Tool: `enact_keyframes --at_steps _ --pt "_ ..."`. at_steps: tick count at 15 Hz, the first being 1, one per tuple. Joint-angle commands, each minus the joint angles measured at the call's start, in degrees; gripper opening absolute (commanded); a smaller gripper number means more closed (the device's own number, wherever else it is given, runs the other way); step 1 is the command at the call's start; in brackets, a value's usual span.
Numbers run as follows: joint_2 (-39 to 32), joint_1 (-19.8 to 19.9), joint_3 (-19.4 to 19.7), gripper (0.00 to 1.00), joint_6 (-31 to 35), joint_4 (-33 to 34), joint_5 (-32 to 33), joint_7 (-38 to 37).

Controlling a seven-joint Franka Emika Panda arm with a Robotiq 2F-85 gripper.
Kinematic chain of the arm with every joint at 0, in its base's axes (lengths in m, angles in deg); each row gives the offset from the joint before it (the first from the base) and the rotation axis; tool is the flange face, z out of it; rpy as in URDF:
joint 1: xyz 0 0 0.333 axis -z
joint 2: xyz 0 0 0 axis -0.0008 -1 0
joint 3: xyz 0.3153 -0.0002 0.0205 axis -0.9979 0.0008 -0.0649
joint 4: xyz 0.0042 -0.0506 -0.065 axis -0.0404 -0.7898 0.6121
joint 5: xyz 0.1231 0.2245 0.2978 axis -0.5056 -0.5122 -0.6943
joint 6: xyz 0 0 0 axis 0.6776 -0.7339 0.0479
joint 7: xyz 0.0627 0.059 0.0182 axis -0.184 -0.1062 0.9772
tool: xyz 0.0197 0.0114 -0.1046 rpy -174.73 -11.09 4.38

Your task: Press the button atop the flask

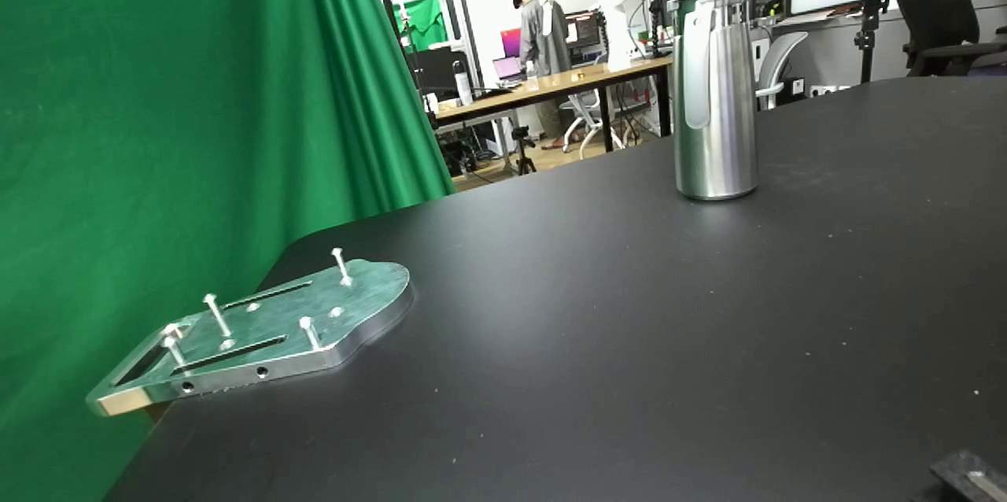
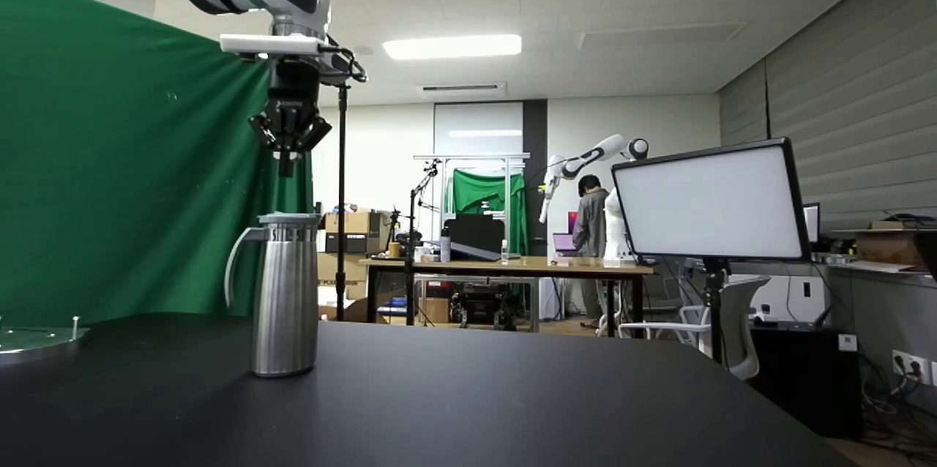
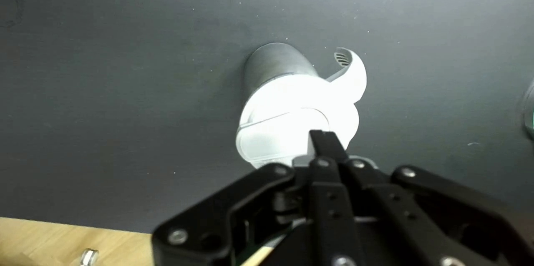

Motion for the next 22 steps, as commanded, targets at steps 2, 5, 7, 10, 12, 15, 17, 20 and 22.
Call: enact_keyframes --at_steps 2,5,7,10,12,15,17,20,22 --pt "-3.7 -1.4 -1.3 0.0 1.1 2.1 2.1 -1.4" --pt "-5.0 -1.9 -1.4 0.0 1.9 2.1 4.1 -1.6" --pt "-5.6 -2.0 -1.3 0.0 1.9 2.5 5.3 -1.6" --pt "-6.2 -2.0 -1.2 0.0 1.5 3.0 6.4 -1.5" --pt "-6.7 -2.0 -1.3 0.0 1.5 3.1 6.6 -1.4" --pt "-7.7 -2.0 -1.3 0.0 1.2 3.2 6.5 -1.5" --pt "-8.4 -2.0 -1.2 0.0 1.2 3.1 6.6 -1.5" --pt "-9.0 -1.9 -1.1 0.0 0.9 3.3 6.7 -1.7" --pt "-9.2 -1.9 -1.1 0.0 0.6 3.5 6.6 -1.6"
